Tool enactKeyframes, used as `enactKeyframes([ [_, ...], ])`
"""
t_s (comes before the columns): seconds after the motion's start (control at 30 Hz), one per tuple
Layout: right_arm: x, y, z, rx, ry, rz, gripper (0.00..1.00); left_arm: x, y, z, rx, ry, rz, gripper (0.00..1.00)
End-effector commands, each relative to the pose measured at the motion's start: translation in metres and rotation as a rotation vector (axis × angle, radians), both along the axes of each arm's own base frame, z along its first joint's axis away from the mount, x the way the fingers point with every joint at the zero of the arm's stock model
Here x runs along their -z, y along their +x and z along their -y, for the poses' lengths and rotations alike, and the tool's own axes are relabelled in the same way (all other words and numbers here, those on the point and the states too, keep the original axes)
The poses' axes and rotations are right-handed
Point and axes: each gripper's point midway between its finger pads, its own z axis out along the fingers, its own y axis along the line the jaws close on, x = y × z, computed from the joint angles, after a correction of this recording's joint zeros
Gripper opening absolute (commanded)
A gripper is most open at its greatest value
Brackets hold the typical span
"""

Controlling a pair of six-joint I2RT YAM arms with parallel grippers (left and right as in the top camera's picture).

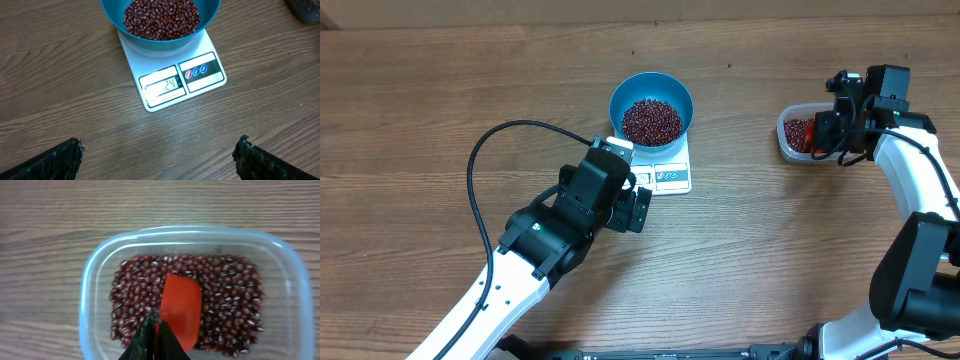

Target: Scoop item into bowl and weigh 150g on scale

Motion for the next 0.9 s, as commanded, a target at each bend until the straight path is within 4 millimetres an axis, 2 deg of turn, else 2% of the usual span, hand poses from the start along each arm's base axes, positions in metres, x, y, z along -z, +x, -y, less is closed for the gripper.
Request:
enactKeyframes([
  [0.0,0.007,-0.002,-0.012,-0.054,0.057,-0.012,0.04,0.0,0.001,-0.001,-0.015,0.0,0.005,1.0],
  [0.5,0.003,-0.006,-0.031,-0.101,0.167,-0.01,0.04,0.0,0.001,-0.001,-0.016,-0.001,0.005,1.0],
  [0.7,0.001,-0.004,-0.022,-0.078,0.17,0.002,0.04,0.0,0.001,-0.001,-0.016,-0.001,0.005,0.99],
  [0.87,-0.005,-0.005,-0.015,-0.066,0.244,0.028,0.04,0.0,0.001,-0.001,-0.015,0.0,0.005,1.0],
])
